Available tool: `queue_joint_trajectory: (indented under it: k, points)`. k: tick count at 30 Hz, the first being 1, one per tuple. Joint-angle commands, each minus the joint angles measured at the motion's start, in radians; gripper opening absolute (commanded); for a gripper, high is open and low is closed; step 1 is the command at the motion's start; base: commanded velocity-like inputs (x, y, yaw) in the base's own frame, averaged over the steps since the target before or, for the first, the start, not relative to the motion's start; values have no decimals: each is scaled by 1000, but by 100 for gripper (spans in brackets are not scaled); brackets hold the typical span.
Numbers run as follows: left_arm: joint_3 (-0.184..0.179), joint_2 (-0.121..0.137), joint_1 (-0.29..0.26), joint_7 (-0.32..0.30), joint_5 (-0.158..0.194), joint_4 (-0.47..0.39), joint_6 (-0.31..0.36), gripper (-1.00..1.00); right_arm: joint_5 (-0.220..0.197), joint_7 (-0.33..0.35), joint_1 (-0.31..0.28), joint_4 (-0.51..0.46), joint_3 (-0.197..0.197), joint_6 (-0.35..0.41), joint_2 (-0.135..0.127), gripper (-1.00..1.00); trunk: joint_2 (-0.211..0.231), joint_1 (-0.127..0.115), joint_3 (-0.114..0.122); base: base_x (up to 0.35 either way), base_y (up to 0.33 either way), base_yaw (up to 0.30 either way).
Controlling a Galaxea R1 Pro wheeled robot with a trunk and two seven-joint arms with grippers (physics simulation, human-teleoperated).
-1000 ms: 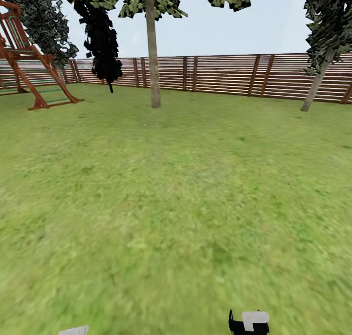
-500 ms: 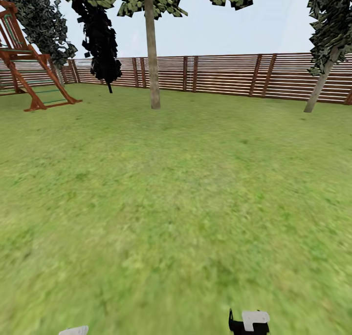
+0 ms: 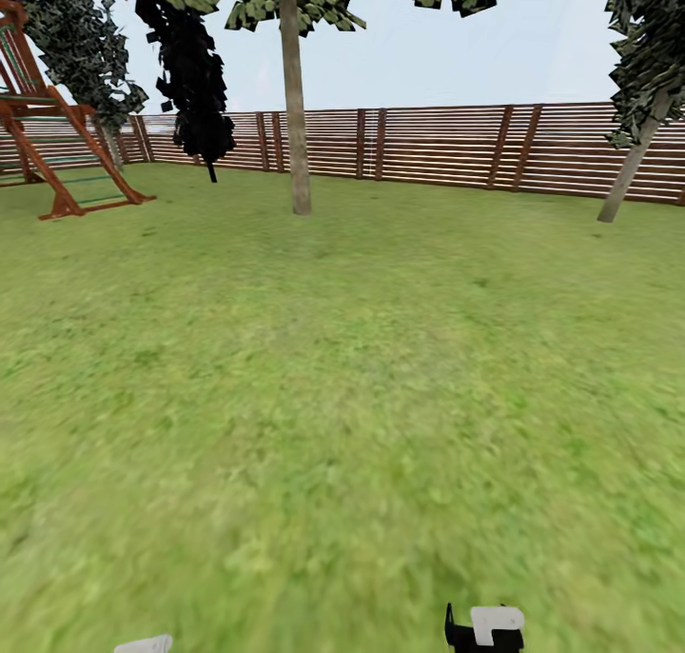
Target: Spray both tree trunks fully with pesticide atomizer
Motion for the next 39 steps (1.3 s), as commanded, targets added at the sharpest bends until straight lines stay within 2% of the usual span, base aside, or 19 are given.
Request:
queue_joint_trajectory:
  k: [1,39]
  points:
    - [0,0,0,0,0,0,0,-100,0,0,0,0,0,0,0,100,0,0,0,339,0,0]
    - [-1,0,0,0,0,0,1,-100,0,0,0,0,0,0,0,100,0,0,0,339,0,0]
